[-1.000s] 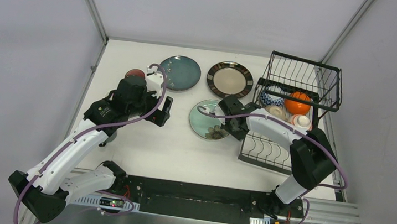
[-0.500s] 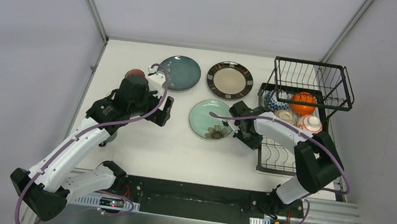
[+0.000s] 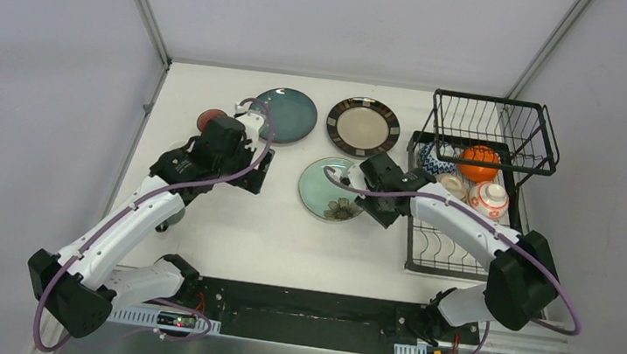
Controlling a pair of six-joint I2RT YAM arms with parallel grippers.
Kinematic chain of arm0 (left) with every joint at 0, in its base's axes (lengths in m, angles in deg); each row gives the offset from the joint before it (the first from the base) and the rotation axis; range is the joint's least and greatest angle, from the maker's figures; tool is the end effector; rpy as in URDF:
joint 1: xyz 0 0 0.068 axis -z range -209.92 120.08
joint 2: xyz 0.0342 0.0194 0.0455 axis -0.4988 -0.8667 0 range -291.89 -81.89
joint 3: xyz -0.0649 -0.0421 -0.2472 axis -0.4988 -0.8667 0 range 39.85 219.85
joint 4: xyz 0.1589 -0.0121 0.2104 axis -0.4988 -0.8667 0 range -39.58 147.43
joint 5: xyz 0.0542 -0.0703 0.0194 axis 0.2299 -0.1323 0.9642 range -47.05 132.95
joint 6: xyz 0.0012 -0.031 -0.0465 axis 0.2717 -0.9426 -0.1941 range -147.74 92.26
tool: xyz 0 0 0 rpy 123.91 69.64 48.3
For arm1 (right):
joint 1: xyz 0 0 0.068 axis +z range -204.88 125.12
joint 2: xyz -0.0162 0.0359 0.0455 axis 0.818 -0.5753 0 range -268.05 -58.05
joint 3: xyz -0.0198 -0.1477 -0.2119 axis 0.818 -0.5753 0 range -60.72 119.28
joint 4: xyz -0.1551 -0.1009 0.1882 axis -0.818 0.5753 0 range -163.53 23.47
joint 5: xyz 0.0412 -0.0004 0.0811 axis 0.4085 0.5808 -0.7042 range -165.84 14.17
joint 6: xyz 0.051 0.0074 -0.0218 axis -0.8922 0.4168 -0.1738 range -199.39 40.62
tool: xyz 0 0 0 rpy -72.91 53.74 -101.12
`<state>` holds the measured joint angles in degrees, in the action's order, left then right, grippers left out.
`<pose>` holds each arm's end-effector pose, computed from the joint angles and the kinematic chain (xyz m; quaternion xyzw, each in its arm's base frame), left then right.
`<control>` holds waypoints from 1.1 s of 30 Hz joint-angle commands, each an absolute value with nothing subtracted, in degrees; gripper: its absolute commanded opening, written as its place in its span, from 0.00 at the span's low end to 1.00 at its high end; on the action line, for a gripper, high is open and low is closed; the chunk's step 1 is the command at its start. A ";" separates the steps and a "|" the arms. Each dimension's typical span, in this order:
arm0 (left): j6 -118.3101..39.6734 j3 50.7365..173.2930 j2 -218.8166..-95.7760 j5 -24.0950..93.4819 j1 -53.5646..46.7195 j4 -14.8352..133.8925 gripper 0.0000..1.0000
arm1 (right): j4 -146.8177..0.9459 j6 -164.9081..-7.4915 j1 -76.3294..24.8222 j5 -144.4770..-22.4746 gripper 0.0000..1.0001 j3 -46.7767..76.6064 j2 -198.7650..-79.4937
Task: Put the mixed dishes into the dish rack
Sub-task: Pick up the cup at the center of the board.
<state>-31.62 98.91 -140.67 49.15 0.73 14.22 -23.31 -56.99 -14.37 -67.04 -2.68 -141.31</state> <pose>0.1915 -0.1087 0.3118 0.1909 0.8956 -0.0711 0.3955 0.2080 0.1700 0.2017 -0.5078 0.8488 -0.0552 0.1367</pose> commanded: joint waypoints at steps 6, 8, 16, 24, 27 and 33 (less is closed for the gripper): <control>-36.38 105.92 -148.12 52.79 -0.12 12.69 0.96 | -40.64 -66.31 -12.96 -80.75 0.53 -0.34 -132.89; -38.54 107.17 -149.46 49.52 -0.13 13.01 0.94 | -45.54 -68.82 -12.97 -81.60 0.61 -2.17 -130.87; -41.35 113.31 -155.89 48.26 -1.53 11.64 0.89 | -53.42 -74.01 -13.00 -80.55 1.00 -4.21 -128.23; -36.88 121.09 -160.86 55.29 -10.36 10.76 0.84 | -52.23 -89.68 -13.22 -69.52 1.00 -1.19 -130.06; -36.27 123.71 -164.51 53.70 -14.05 11.36 0.78 | -51.08 -91.05 -13.48 -68.74 1.00 -0.24 -130.80; -34.42 128.38 -172.43 49.14 -19.92 11.59 0.70 | -50.63 -90.94 -13.57 -73.88 1.00 0.58 -131.17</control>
<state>-36.89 124.77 -168.59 51.73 -17.19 10.77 -49.70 -88.69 -13.43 -71.78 -2.15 -131.50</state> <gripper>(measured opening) 0.714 0.996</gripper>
